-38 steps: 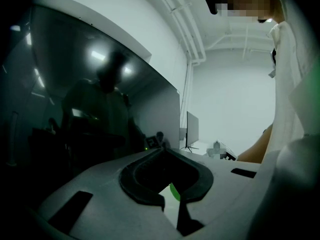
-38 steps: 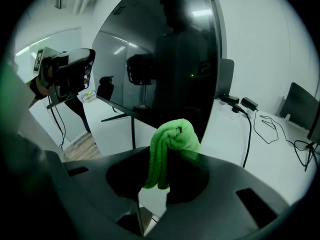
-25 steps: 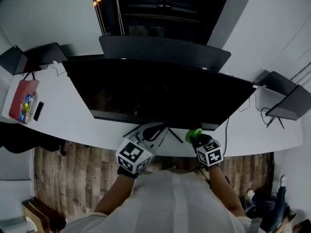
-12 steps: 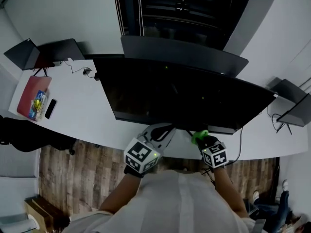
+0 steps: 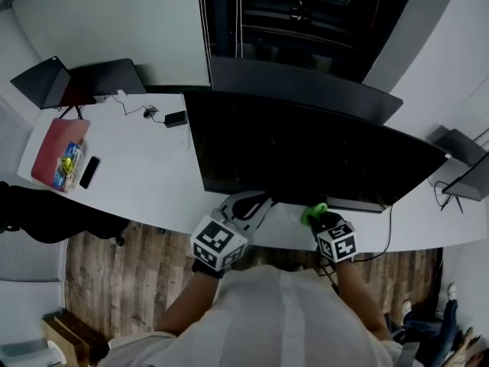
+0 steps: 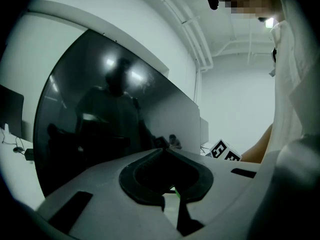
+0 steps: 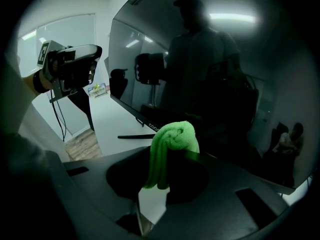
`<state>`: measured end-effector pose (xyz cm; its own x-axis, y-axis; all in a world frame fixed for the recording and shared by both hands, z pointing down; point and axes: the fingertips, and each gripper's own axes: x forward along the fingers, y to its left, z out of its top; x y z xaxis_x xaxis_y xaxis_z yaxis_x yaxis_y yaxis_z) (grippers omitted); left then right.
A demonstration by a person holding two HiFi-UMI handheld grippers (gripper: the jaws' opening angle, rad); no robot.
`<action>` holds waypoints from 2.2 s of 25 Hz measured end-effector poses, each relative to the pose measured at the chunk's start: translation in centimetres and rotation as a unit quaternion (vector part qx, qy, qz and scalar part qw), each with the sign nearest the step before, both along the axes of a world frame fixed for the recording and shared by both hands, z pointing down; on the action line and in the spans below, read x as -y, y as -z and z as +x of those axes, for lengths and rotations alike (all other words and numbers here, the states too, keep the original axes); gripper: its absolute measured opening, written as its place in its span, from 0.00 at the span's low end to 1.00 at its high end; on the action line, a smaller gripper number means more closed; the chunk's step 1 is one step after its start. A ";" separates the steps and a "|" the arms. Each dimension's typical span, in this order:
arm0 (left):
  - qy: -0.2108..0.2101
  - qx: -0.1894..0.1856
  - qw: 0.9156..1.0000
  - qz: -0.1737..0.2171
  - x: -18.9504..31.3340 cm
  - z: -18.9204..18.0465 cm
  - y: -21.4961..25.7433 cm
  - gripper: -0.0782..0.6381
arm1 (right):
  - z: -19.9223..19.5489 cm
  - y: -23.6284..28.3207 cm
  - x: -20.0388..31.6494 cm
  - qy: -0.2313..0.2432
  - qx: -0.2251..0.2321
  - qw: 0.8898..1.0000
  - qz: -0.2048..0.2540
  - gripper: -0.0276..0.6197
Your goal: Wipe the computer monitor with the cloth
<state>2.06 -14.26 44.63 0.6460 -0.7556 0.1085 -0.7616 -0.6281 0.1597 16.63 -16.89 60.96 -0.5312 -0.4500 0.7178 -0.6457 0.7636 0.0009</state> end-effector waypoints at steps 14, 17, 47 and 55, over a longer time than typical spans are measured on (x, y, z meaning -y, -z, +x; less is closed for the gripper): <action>0.021 0.007 1.000 -0.002 -3.1 -9.3 0.2 0.14 | -9.1 0.3 -1.2 0.006 0.005 1.000 0.006 0.15; 0.031 0.009 0.999 -0.003 -3.9 -11.3 0.1 0.14 | -10.9 0.2 -1.4 0.007 0.008 1.000 0.007 0.15; 0.077 0.013 0.997 -0.011 -8.1 -21.3 -0.5 0.14 | -27.0 0.3 -3.7 0.109 0.021 0.994 0.017 0.15; 0.094 0.014 0.995 -0.013 -8.8 -23.2 -0.6 0.14 | -31.3 0.3 -4.3 0.156 0.014 0.988 0.018 0.15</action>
